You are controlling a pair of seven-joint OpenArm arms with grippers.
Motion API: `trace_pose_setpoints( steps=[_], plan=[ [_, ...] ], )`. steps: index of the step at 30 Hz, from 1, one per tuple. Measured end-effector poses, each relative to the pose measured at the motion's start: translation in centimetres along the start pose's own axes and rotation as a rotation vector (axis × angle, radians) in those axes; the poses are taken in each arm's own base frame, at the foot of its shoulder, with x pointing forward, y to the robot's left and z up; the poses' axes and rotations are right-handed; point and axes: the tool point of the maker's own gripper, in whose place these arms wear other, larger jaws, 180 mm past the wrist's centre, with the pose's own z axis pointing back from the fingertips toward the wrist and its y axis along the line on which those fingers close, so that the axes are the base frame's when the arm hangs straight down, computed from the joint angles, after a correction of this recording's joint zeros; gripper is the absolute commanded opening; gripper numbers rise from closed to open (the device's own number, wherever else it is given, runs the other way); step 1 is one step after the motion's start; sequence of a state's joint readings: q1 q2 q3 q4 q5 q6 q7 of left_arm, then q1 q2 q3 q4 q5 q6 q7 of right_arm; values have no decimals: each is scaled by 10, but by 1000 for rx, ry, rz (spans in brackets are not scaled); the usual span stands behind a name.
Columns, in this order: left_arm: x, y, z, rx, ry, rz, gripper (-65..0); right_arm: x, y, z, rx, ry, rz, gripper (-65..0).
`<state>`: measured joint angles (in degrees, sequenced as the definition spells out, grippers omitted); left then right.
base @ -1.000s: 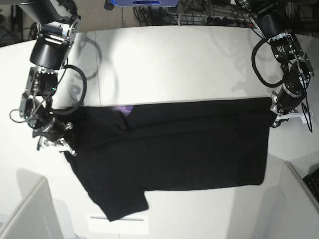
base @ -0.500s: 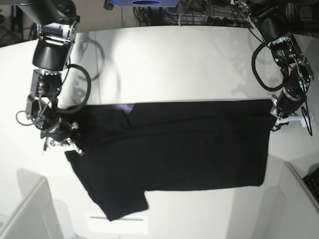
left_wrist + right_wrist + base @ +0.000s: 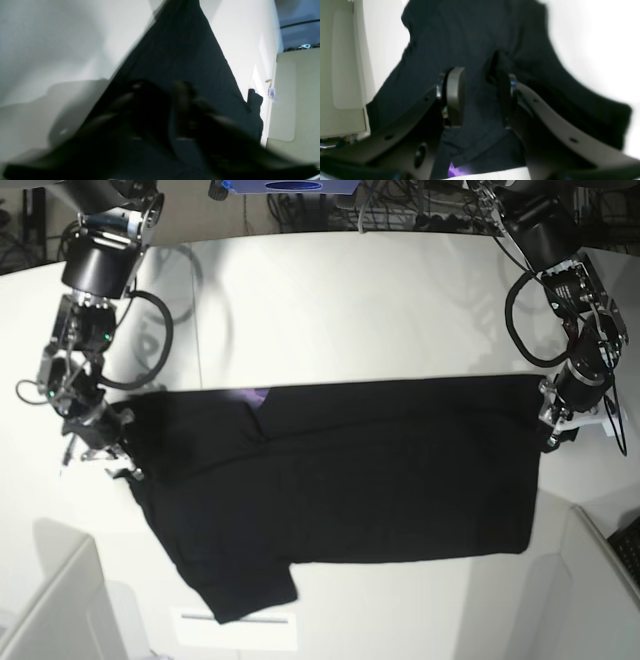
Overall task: Fold the T-shirt properly
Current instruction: 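Lift the shirt with both grippers and drag it toward the arms, then lower the held shirt edge onto the table and open both grippers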
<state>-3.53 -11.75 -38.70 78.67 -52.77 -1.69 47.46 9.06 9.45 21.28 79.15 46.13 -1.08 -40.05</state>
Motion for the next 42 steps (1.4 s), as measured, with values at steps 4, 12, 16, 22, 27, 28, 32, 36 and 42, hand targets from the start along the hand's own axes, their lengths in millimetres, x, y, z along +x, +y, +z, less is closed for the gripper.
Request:
trace_pose_setpoints(
  steps=[4,12,16,22,27,28,32,36,42],
  plan=[
    [3,2,2,2,-3,-4,-138,8,0,28,9,-79,0,-426],
    [-8,31,55,59,-65,-27,-133,-28,-15,94,-37,-143,-19,-360],
    [-35,74,80,151,-48,19,-133,-53,-43,109,-107,-129,-103,-287],
    [-42,69,63,87,-20,9,-133,-70,-63,105,-151,-93,-150,-287],
    [-36,67,43,94,-28,16,-135,-70,-62,104,-146,-95,-153,-287],
    [-33,66,39,109,-30,-9,-135,-70,-62,104,-147,-92,-153,-287],
    [-38,57,28,119,-5,-71,-135,-67,-66,101,-148,-115,-173,-287],
    [-43,55,25,117,10,-85,-242,-70,-96,89,-210,-142,-270,-287],
    [-51,62,23,139,45,-75,-576,-74,-100,64,-203,-109,-347,-287]
  ],
)
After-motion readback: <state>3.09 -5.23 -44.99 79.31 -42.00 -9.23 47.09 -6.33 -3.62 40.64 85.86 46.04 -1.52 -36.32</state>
